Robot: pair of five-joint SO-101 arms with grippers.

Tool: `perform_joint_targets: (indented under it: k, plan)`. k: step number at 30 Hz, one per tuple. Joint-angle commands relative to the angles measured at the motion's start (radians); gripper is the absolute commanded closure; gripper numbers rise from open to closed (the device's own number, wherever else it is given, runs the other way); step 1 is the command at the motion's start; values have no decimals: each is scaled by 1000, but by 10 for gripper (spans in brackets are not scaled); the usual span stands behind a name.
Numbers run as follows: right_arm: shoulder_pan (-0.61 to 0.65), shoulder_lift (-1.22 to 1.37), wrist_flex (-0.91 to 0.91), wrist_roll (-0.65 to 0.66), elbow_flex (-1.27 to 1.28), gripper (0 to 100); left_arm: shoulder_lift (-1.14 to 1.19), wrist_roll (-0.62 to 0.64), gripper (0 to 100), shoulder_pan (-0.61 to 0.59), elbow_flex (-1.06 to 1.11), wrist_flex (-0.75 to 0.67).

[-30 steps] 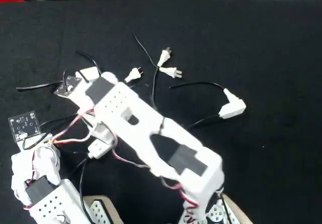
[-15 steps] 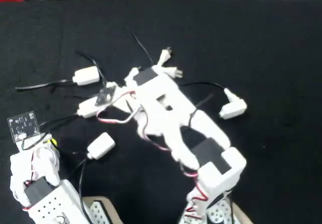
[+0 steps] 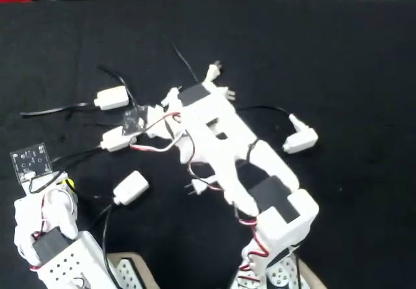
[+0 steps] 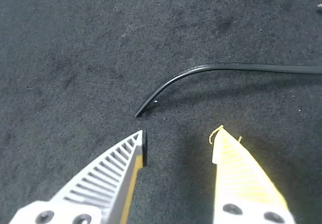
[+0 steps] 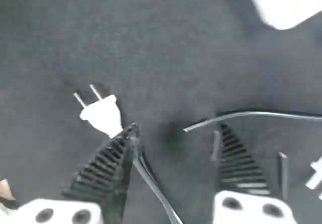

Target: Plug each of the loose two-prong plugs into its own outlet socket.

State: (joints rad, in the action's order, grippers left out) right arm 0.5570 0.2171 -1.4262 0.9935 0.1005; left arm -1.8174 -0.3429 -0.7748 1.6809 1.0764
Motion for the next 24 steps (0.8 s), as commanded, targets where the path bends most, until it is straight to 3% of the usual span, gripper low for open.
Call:
perform_joint_targets:
  k: [1, 5, 17, 20, 24]
  plan:
    - [-23, -70, -130, -106, -148, 755, 0, 11, 777, 10, 19, 11]
    - [-51, -114, -336, -259, -189, 810, 0, 11, 777, 10, 19, 11]
    - [-28, -179, -239, -990, 179, 839, 0, 8, 777, 10, 19, 26]
    - [5, -194, -209, -1074, 248, 840, 0, 8, 777, 10, 19, 28]
    - [-21, -186, -178, -1089, 292, 841, 0, 8, 777, 10, 19, 28]
